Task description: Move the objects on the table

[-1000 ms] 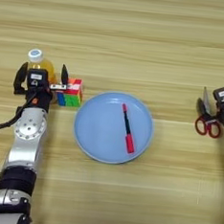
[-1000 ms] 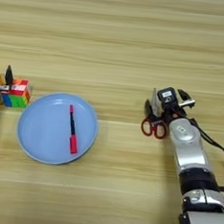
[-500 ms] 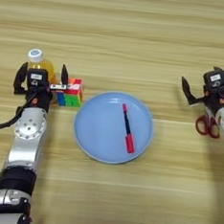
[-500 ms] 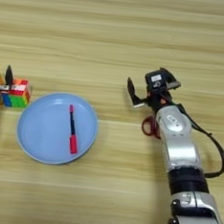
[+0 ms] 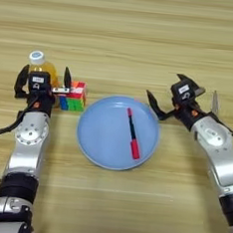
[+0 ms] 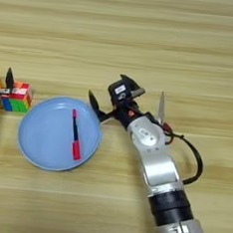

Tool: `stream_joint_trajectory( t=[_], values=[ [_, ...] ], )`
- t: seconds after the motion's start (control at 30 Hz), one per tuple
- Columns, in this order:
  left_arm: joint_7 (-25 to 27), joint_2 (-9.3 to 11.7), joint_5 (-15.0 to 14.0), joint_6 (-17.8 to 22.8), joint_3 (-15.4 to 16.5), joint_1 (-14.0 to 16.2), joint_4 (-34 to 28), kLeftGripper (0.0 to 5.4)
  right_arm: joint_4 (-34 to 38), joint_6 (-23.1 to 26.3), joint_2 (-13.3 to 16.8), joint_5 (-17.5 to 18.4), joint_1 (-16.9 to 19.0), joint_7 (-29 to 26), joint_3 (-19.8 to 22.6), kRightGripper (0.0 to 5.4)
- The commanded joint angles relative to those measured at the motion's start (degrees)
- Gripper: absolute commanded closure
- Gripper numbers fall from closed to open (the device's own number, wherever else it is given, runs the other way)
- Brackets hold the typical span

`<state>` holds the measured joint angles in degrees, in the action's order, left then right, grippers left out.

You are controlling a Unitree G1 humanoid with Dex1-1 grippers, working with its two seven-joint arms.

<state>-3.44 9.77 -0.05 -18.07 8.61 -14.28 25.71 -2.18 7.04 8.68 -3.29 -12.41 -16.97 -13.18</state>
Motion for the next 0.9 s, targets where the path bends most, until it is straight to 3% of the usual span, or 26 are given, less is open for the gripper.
stream_joint_trajectory(
  t=[0.03,0.4,0.9],
  values=[
    [-0.4,-0.1,0.7,1.0,-0.3,0.4,-0.9,0.02,0.8,0.8,-0.2,-0.9,1.1,-0.4,-1.1,0.00],
    [-0.4,-0.2,0.7,1.0,-0.3,0.4,-0.9,0.02,-1.0,0.5,-0.7,-1.4,1.2,-0.5,-2.2,0.00],
    [-0.5,-0.3,0.7,1.0,-0.3,0.3,-0.7,0.02,-12.5,-4.0,-1.4,-3.3,-1.4,0.8,-2.2,0.00]
  ],
)
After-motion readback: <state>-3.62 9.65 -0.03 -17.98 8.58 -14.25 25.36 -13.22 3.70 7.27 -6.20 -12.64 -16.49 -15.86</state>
